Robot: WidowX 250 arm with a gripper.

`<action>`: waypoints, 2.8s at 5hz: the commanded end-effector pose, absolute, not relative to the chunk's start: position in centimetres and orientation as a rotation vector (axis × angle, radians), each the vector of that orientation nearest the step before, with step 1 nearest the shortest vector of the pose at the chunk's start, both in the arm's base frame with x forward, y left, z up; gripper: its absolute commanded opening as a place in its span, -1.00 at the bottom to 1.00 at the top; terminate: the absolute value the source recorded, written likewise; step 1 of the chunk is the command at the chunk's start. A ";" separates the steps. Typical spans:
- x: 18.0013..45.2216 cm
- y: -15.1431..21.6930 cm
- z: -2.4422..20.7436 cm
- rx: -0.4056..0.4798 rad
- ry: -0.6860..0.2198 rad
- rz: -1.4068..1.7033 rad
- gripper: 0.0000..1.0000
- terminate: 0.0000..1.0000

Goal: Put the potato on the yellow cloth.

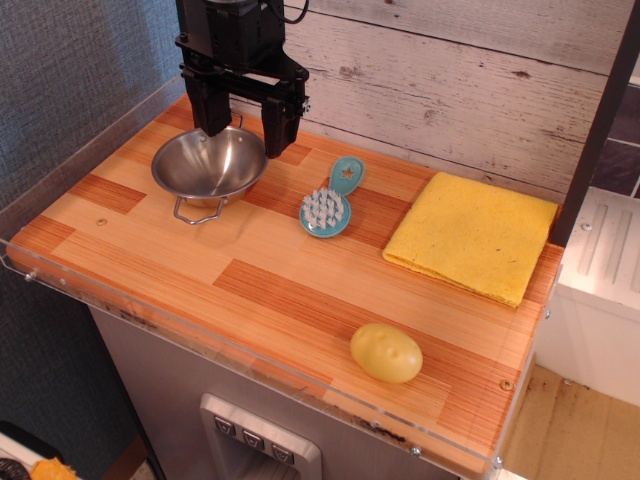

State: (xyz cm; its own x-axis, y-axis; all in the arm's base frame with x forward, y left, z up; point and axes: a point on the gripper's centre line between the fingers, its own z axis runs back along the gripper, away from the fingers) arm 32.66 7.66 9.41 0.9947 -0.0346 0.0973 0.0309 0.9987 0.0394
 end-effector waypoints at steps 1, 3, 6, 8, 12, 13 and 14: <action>32.7 7.7 9.4 0.038 -0.098 -0.033 1.00 -1.00; 30.8 2.9 9.2 0.009 -0.129 -0.095 1.00 -1.00; 27.8 -4.4 6.9 -0.036 -0.110 -0.196 1.00 -1.00; 25.4 -7.4 5.3 -0.016 -0.159 -0.196 1.00 -1.00; 24.2 -8.3 3.2 0.030 -0.149 -0.159 1.00 -1.00; 24.5 -7.8 2.6 0.031 -0.134 -0.135 1.00 -1.00; 24.8 -7.3 2.1 0.028 -0.113 -0.123 1.00 -1.00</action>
State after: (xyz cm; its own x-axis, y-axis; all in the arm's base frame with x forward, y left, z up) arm 24.23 -7.21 1.27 0.9887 -0.1286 0.0770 0.1258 0.9912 0.0405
